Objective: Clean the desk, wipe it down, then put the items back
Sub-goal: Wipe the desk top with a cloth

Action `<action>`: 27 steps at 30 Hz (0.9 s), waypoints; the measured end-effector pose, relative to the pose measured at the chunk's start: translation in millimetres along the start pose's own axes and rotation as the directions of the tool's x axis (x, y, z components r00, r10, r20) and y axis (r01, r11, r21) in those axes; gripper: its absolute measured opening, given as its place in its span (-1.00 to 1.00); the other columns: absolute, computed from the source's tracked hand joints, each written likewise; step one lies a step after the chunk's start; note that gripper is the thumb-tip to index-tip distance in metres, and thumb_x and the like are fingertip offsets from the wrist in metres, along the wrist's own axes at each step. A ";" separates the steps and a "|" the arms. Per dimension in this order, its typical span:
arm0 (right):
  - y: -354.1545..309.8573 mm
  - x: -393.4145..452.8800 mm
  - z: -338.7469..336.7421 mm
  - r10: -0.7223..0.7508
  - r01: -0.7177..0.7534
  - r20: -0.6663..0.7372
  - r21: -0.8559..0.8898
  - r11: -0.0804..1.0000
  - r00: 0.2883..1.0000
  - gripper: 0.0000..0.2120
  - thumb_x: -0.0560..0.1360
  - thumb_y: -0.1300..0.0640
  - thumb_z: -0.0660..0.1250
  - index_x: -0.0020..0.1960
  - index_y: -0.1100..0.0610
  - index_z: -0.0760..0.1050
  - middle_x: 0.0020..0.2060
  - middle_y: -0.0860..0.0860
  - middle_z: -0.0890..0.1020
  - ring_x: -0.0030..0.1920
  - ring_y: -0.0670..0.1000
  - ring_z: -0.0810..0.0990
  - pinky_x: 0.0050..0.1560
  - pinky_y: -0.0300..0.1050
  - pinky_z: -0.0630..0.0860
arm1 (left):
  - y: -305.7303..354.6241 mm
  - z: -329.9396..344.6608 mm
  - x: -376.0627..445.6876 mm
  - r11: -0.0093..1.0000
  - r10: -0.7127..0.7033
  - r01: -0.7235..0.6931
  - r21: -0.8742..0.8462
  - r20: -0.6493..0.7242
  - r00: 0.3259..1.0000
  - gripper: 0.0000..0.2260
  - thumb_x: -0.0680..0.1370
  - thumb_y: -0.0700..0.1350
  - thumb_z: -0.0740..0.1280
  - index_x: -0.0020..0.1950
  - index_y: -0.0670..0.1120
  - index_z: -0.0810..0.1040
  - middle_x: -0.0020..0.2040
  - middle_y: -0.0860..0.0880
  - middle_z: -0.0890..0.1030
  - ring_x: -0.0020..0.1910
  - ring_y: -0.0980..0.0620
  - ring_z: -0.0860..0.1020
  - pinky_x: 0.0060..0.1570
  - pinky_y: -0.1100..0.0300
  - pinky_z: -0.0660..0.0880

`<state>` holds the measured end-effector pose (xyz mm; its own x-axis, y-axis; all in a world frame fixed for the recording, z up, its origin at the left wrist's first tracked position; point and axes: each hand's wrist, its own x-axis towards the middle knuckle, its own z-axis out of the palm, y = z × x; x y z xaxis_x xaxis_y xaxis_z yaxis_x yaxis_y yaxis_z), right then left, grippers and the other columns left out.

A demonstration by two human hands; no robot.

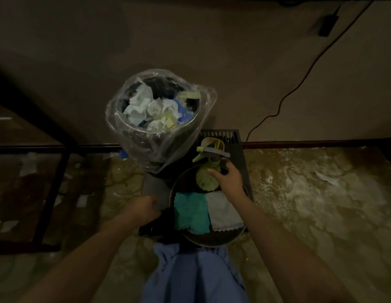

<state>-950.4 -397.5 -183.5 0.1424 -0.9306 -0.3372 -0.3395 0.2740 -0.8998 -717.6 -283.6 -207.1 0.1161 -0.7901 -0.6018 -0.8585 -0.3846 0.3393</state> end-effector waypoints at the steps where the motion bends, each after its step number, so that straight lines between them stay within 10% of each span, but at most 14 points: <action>1: 1.5 5.0 2.9 -0.016 0.016 0.000 0.019 1.000 1.000 -0.66 0.48 0.18 0.41 0.23 0.15 0.45 -0.01 -0.10 0.55 -0.05 -0.22 0.51 -0.13 -0.50 0.42 | -2.0 4.9 3.3 1.000 -0.007 0.007 -0.003 -0.001 1.000 -0.86 0.51 -0.10 0.35 0.01 -0.12 0.50 -0.06 -0.09 0.55 -0.08 0.01 0.53 -0.08 0.19 0.47; 10: -42.2 -6.1 -3.0 0.010 -0.017 0.063 0.112 0.994 0.998 -0.62 0.43 0.15 0.46 0.20 0.23 0.50 0.07 0.07 0.59 0.12 0.06 0.53 0.11 -0.05 0.47 | 14.6 -21.5 -35.4 0.995 -0.069 0.067 -0.080 -0.016 0.998 -0.79 0.53 -0.07 0.33 0.07 -0.18 0.52 -0.02 -0.09 0.57 -0.06 0.02 0.53 -0.09 0.23 0.43; 19: -220.9 -89.5 -33.2 -0.138 0.112 0.299 0.101 0.989 0.944 -0.73 0.41 0.21 0.47 0.08 0.23 0.54 -0.09 0.12 0.64 0.00 0.20 0.59 -0.22 -0.31 0.50 | 58.9 -148.8 -176.6 0.979 -0.162 0.147 -0.141 -0.101 0.982 -0.75 0.54 -0.04 0.30 0.20 -0.06 0.51 0.10 -0.02 0.58 0.06 0.03 0.54 -0.01 0.25 0.46; 23: -282.3 -114.3 -8.4 -0.220 0.197 0.408 0.097 0.976 0.886 -0.89 0.40 0.26 0.47 -0.14 0.15 0.55 -0.23 0.03 0.64 -0.19 -0.07 0.61 -0.26 -0.36 0.51 | 49.9 -201.3 -230.7 0.956 -0.214 0.153 -0.249 -0.241 0.947 -0.75 0.53 -0.06 0.31 0.20 -0.05 0.50 0.05 0.02 0.55 0.01 0.07 0.51 -0.08 0.26 0.43; 27: -329.2 -134.7 47.7 -0.309 0.293 0.493 0.112 0.950 0.813 -0.71 0.34 0.24 0.51 0.00 0.35 0.56 -0.12 0.13 0.64 -0.10 0.02 0.61 -0.19 -0.33 0.53 | -0.7 -227.2 -286.8 0.936 -0.270 0.174 -0.306 -0.305 0.914 -0.72 0.54 -0.02 0.32 0.23 -0.03 0.45 0.11 0.04 0.52 0.05 0.09 0.52 -0.02 0.23 0.49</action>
<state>-813.5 -350.8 145.0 0.6791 -0.7219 -0.1329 -0.1770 0.0147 -0.9841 -636.8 -165.1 129.5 0.4897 -0.7635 -0.4211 -0.6305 -0.6437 0.4338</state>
